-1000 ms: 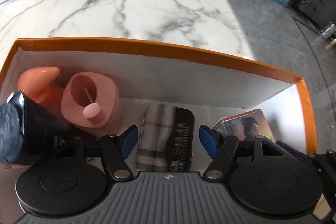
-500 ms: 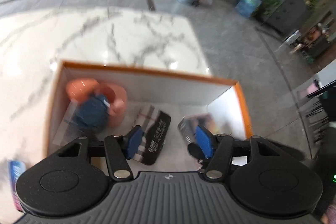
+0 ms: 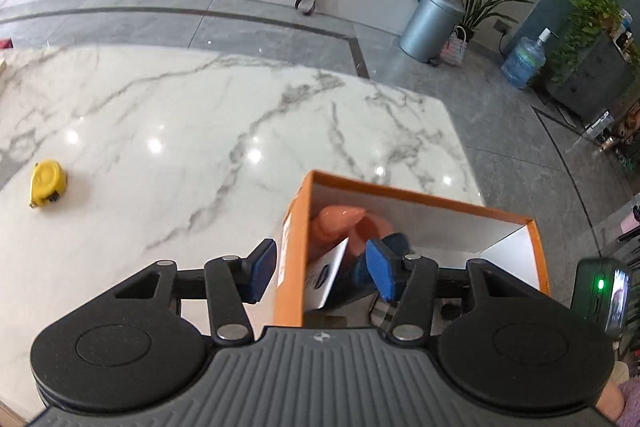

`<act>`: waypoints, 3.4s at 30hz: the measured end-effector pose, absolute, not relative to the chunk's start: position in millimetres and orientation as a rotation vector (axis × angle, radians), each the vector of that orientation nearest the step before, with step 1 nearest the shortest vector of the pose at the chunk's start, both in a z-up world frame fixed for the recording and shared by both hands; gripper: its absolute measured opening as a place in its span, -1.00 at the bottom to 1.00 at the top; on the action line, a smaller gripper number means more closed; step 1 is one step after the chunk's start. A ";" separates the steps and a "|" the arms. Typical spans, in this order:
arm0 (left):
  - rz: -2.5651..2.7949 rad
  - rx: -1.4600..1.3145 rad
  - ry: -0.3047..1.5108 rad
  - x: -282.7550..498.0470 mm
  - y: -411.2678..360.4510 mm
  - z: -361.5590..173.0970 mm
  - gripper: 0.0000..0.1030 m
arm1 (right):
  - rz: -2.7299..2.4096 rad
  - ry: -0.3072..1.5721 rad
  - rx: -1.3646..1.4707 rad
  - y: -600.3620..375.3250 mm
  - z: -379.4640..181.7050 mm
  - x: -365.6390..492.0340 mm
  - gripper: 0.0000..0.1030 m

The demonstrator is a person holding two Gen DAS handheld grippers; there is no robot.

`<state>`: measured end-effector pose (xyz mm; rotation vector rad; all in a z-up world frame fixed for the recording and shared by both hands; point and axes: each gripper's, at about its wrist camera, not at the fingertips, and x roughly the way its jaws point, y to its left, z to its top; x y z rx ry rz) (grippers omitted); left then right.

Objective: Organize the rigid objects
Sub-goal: 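Open both grippers to release the plaid case and card box in the box, then withdraw both grippers from the box toward the blue tin and tape measure, then grasp the blue-pink printed tin with the right gripper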

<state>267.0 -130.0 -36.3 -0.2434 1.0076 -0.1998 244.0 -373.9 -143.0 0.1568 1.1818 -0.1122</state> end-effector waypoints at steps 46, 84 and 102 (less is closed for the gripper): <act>-0.188 -0.393 1.053 258.3 -76.8 -58.6 0.04 | 0.094 1.356 0.141 -321.6 -170.1 268.7 -0.77; -0.186 -0.272 0.982 141.1 52.3 -58.7 -0.14 | 0.360 0.903 0.167 -168.6 -61.5 138.1 -0.24; -0.346 -0.110 1.118 213.1 33.4 -112.6 -0.37 | 0.368 1.276 0.010 -115.7 -157.5 139.5 -0.77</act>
